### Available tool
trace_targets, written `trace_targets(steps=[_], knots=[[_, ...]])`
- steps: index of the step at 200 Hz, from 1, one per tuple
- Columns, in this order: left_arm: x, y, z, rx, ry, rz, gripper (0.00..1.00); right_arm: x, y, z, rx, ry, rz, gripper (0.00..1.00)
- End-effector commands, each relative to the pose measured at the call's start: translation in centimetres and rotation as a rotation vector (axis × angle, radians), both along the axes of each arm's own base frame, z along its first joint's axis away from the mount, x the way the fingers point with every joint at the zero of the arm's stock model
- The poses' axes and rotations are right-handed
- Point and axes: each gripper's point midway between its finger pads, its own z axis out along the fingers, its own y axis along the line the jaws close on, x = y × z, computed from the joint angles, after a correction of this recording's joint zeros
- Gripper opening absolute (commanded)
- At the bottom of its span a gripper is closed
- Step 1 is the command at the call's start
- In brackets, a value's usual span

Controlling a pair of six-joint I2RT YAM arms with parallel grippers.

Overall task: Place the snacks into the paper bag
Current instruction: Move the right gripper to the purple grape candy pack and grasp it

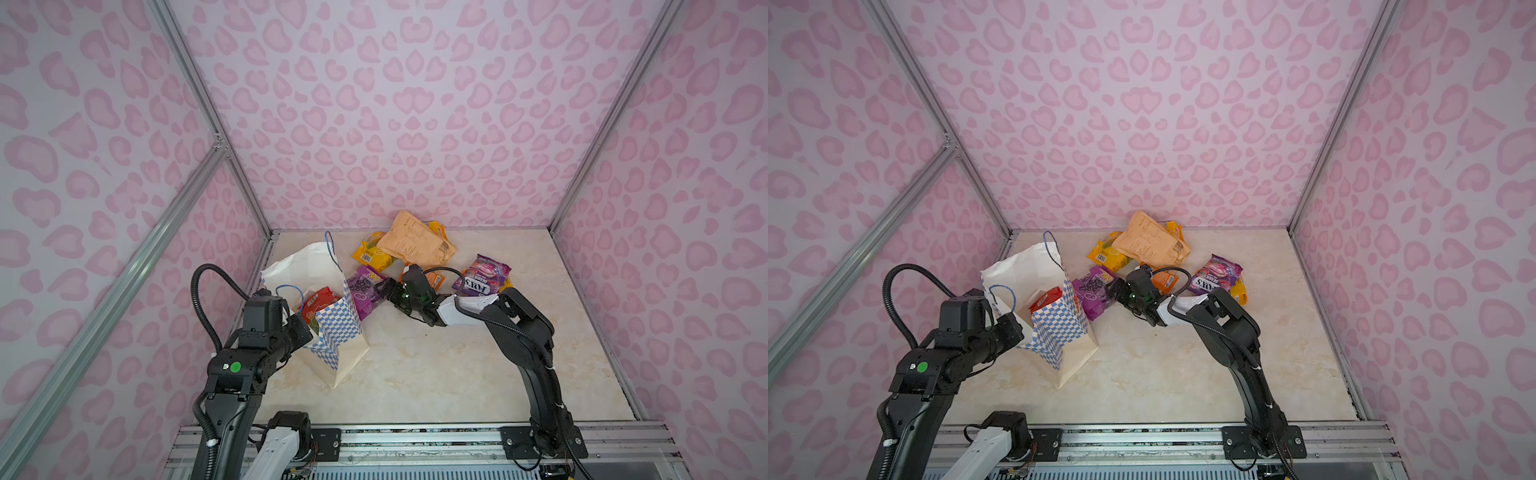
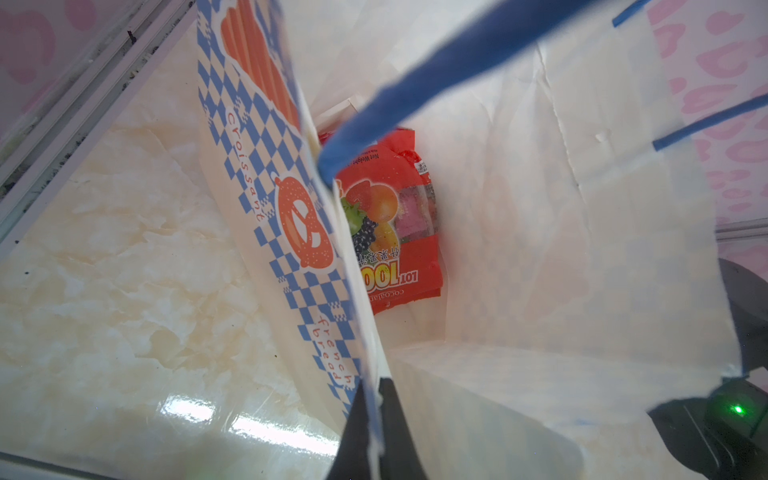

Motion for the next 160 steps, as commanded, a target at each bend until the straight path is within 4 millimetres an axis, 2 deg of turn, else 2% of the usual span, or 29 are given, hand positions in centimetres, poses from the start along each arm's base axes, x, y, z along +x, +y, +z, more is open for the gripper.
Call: trace_targets(steps=[1,32,66,69,81,133,160], knots=[[0.0,0.2,0.4,0.008,-0.013,0.009,0.04,1.0,-0.7,-1.9,-0.077,-0.003,-0.002,0.98],[0.0,0.3,0.7,0.009,-0.018,0.014,0.04,1.4,0.5,-2.8,-0.069,-0.004,0.056,0.96],[0.2,0.2,0.4,0.006,-0.010,0.013,0.04,0.9,1.8,-2.4,-0.073,-0.030,0.099,0.93],[0.3,0.2,0.4,0.005,-0.010,0.012,0.04,0.7,1.7,-3.6,-0.088,-0.016,0.104,0.92],[0.3,0.2,0.4,0.004,-0.008,0.011,0.04,0.5,1.9,-4.1,-0.103,-0.013,0.114,0.89],[0.2,0.2,0.7,0.006,-0.013,0.011,0.03,-0.3,2.7,-5.5,-0.106,-0.014,0.162,0.71],[0.2,0.1,0.6,0.000,-0.012,0.008,0.04,-0.1,2.9,-5.0,-0.104,-0.055,0.180,0.59]])
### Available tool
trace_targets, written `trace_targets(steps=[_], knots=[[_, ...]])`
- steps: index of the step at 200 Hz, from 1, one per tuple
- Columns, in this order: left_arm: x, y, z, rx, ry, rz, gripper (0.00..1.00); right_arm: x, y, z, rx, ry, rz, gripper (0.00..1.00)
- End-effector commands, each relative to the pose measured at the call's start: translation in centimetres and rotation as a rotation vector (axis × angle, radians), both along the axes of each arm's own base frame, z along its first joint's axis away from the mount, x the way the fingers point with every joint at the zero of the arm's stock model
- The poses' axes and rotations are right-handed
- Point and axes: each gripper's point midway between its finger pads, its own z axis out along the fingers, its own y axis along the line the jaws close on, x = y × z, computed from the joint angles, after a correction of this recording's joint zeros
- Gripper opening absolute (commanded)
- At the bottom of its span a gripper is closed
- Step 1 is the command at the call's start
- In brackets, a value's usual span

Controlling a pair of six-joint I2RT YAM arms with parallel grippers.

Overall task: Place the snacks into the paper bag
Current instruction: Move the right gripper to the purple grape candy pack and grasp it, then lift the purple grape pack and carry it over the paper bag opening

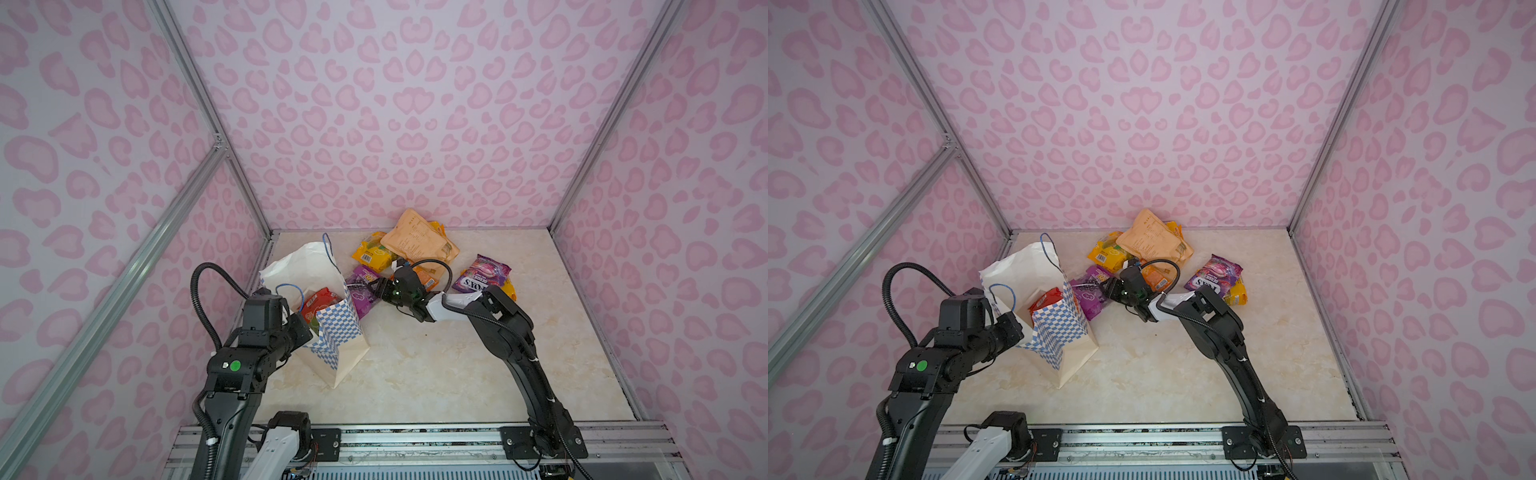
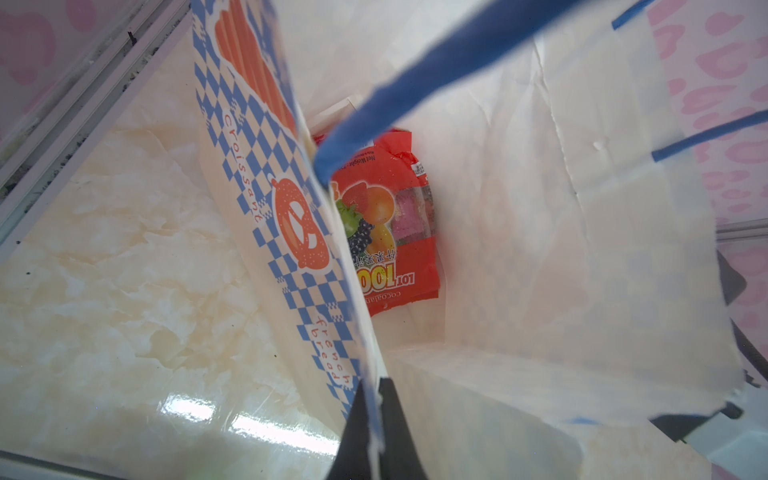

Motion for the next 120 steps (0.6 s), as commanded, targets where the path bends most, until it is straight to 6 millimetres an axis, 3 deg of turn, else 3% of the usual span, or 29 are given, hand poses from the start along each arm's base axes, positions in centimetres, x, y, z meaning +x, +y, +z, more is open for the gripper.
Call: trace_targets(steps=[1,55,58,97,120], knots=[[0.1,0.1,0.5,0.001,-0.014,0.008,0.03,-1.8,-0.5,-3.3,-0.087,0.066,0.055,0.59],[0.0,0.2,0.6,0.008,-0.016,0.009,0.04,-1.6,0.2,0.6,-0.014,-0.029,0.107,0.28],[0.0,0.2,0.7,0.009,-0.017,0.009,0.04,-1.5,0.3,2.1,0.000,-0.051,0.110,0.26],[-0.1,0.6,0.9,0.032,-0.024,0.010,0.04,-2.2,0.3,7.8,0.044,-0.154,0.152,0.11],[0.3,-0.3,1.1,0.011,-0.040,-0.043,0.04,-2.2,-0.8,11.1,0.050,-0.210,0.144,0.02]])
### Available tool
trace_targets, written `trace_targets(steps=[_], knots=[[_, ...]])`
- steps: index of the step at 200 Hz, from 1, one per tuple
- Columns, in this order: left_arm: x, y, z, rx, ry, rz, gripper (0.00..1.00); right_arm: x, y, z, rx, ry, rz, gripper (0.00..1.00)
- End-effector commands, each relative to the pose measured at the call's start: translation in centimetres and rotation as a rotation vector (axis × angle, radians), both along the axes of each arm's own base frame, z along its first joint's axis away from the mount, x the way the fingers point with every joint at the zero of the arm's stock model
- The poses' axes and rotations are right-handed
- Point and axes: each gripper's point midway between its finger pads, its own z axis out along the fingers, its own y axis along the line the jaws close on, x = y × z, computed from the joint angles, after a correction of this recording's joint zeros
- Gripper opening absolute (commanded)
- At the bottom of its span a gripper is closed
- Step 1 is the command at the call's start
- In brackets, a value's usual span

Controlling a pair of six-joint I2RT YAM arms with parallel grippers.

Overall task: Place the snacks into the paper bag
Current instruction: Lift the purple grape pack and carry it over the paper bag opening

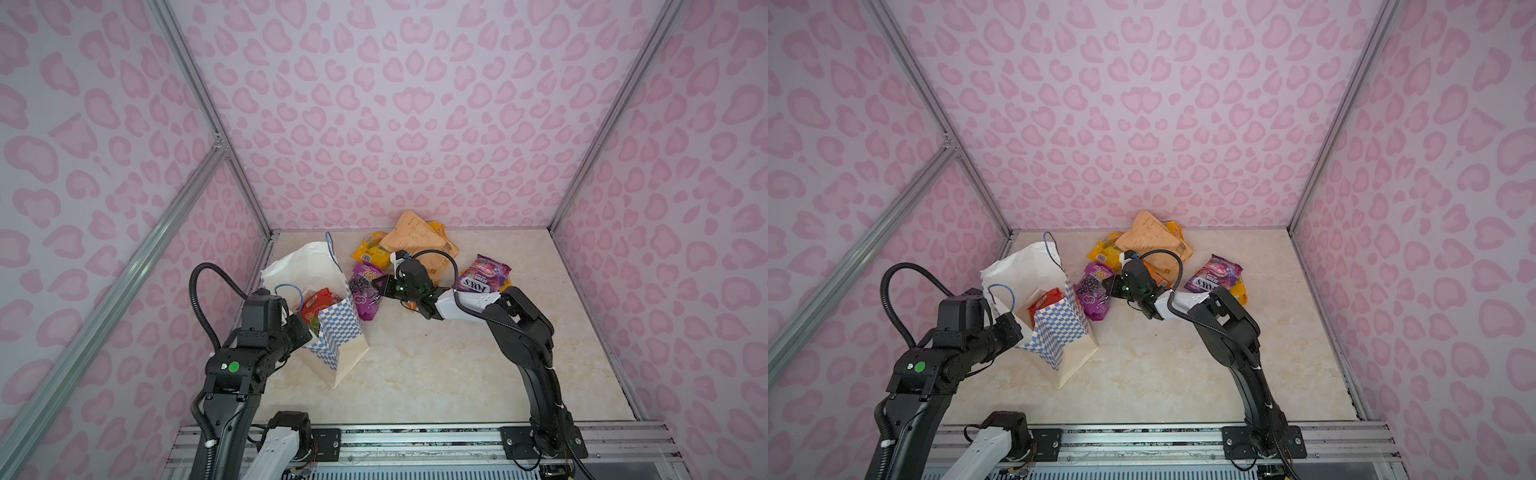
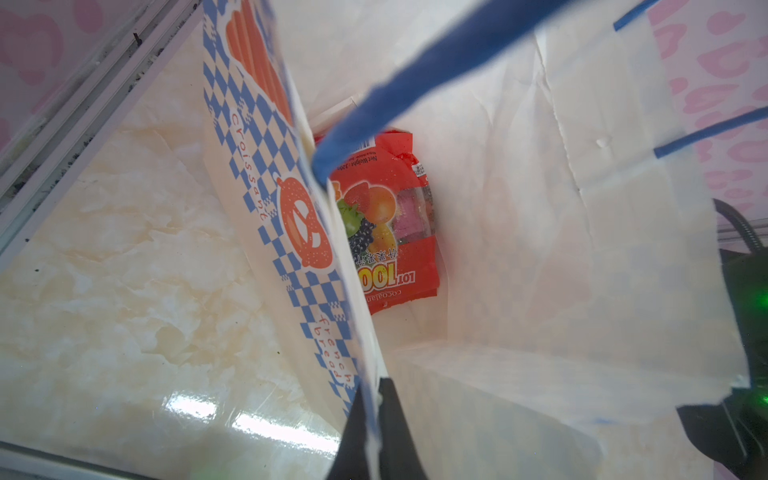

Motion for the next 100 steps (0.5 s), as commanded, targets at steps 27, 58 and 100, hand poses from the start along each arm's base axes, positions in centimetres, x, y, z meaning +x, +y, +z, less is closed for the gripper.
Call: trace_targets(steps=[27,58,100], knots=[[1.3,-2.0,1.5,-0.037,-0.066,-0.127,0.03,-0.1,-2.6,6.5,0.011,-0.135,-0.011,0.00],[2.3,-4.4,2.8,-0.121,-0.122,-0.235,0.03,-0.4,-5.3,10.1,-0.041,-0.200,-0.055,0.00],[3.8,-6.6,4.5,-0.204,-0.175,-0.321,0.03,-1.4,-9.4,16.0,-0.138,-0.306,-0.155,0.00]])
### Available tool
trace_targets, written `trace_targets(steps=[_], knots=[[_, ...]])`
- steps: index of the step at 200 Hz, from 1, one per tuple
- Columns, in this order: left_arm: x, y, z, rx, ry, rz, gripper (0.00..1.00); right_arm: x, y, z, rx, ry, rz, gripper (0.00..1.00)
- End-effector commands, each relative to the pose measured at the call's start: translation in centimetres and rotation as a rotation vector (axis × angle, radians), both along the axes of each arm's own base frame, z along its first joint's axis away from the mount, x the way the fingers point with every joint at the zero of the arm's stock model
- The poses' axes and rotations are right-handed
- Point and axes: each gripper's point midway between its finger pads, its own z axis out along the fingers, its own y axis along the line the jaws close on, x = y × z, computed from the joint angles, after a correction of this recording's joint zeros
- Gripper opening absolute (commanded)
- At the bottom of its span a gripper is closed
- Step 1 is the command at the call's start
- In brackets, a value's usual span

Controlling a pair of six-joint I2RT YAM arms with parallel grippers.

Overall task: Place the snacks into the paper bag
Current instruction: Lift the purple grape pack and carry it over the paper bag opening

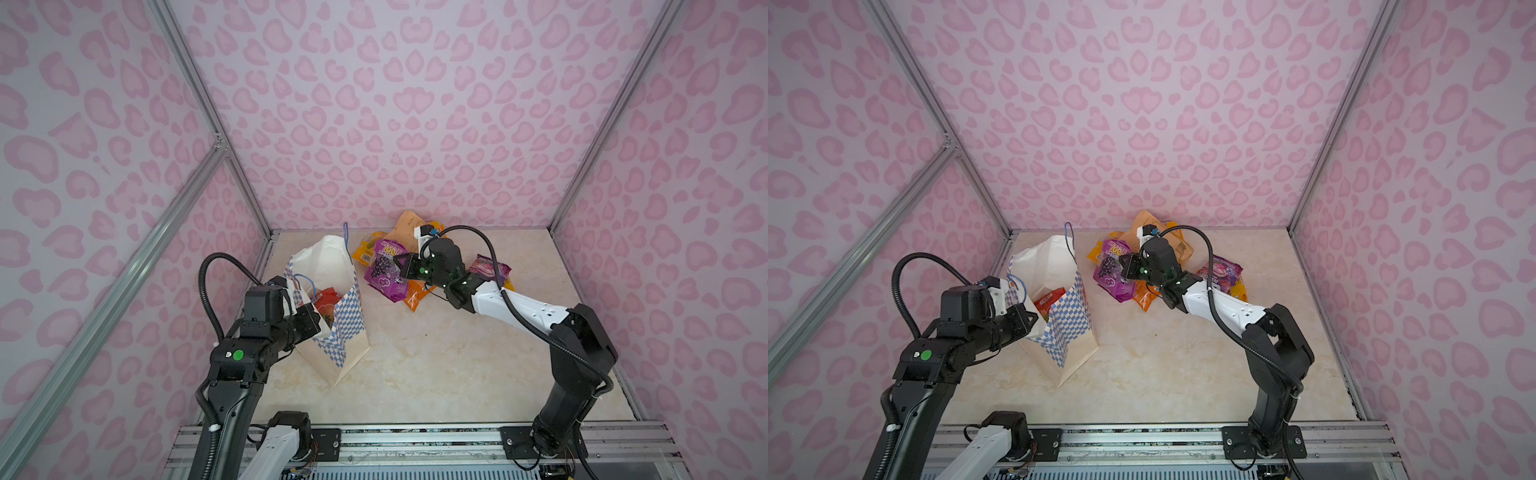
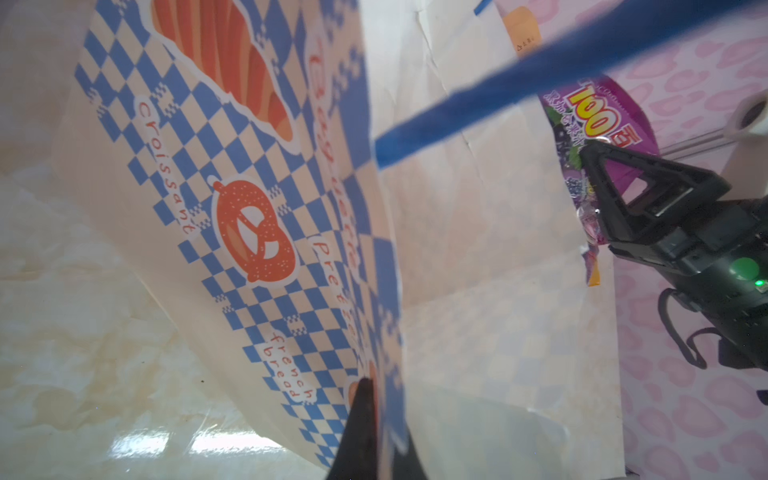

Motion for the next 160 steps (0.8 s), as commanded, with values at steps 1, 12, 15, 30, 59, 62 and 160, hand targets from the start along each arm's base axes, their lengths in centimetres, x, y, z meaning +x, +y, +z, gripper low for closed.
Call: trace_targets(steps=[1,12,15,30,59,62,160], knots=[[1.5,-2.0,3.1,-0.071,-0.118,-0.086,0.03,0.1,-2.2,2.8,-0.065,-0.092,-0.070,0.00],[1.7,-2.6,4.0,-0.097,-0.143,-0.110,0.03,-0.3,-3.1,4.6,-0.070,-0.119,-0.092,0.00],[1.8,-2.8,4.2,-0.104,-0.147,-0.116,0.03,-0.5,-3.3,5.1,-0.067,-0.128,-0.098,0.00],[2.1,-3.7,5.5,-0.149,-0.175,-0.151,0.03,-1.3,-4.1,7.5,-0.048,-0.165,-0.104,0.00],[2.8,-5.0,8.0,-0.210,-0.224,-0.190,0.03,-2.4,-5.7,10.9,-0.039,-0.206,-0.131,0.00],[2.9,-5.1,8.3,-0.214,-0.231,-0.194,0.03,-2.5,-5.9,11.2,-0.039,-0.210,-0.136,0.00],[7.1,-11.7,11.0,-0.272,-0.364,-0.372,0.03,-5.4,-12.0,15.9,-0.112,-0.322,-0.293,0.00]])
